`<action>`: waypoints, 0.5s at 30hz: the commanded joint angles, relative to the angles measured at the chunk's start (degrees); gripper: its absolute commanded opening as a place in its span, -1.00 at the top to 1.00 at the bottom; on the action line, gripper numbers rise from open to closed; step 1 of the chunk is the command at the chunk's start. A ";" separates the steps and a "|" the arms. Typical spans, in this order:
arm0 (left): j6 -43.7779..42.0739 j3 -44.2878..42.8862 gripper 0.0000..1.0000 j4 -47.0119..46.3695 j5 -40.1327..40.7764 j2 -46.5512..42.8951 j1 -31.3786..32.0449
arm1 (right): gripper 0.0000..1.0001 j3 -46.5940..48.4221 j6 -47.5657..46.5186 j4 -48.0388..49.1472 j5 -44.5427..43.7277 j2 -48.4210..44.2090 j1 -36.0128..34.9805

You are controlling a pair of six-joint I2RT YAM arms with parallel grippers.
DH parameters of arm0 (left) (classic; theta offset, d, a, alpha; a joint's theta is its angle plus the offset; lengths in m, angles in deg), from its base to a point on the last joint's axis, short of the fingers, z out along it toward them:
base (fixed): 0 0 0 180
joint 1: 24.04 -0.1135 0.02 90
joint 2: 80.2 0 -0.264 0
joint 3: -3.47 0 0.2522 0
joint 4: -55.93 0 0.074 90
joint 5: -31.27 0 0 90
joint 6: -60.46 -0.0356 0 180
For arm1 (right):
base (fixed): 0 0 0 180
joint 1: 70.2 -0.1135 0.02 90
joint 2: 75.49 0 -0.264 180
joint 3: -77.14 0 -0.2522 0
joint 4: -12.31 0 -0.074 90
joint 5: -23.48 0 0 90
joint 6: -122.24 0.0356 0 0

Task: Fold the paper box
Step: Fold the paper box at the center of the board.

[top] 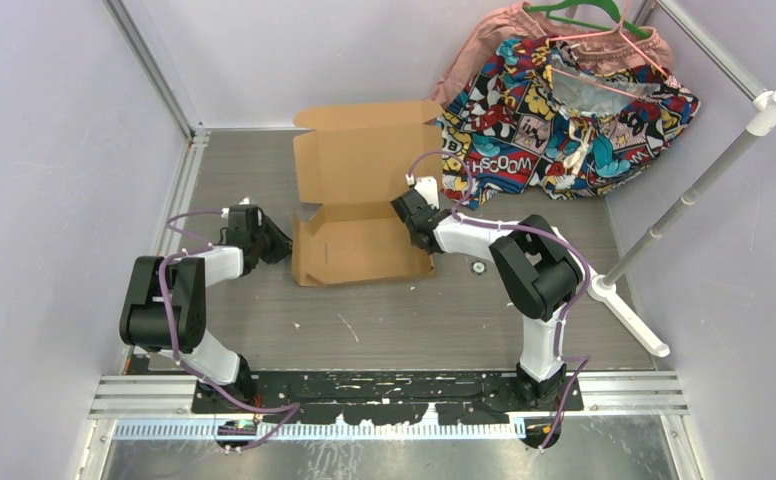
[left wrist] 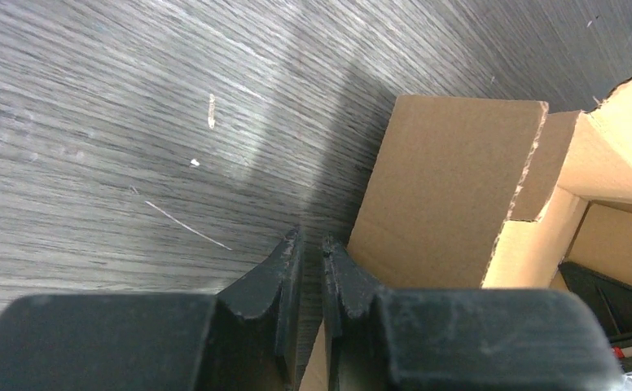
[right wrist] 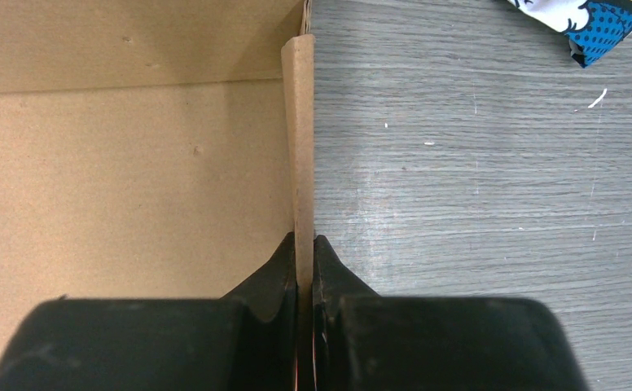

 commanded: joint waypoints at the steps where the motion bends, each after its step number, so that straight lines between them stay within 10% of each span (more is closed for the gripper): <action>1: 0.34 0.65 0.68 1.98 -1.88 -1.05 -0.10 | 0.98 -1.77 0.42 -2.92 4.03 4.90 0.15; 15: 1.13 0.65 0.69 3.69 -4.61 -8.08 -0.01 | 0.98 -0.96 0.59 -3.56 4.12 5.54 0.12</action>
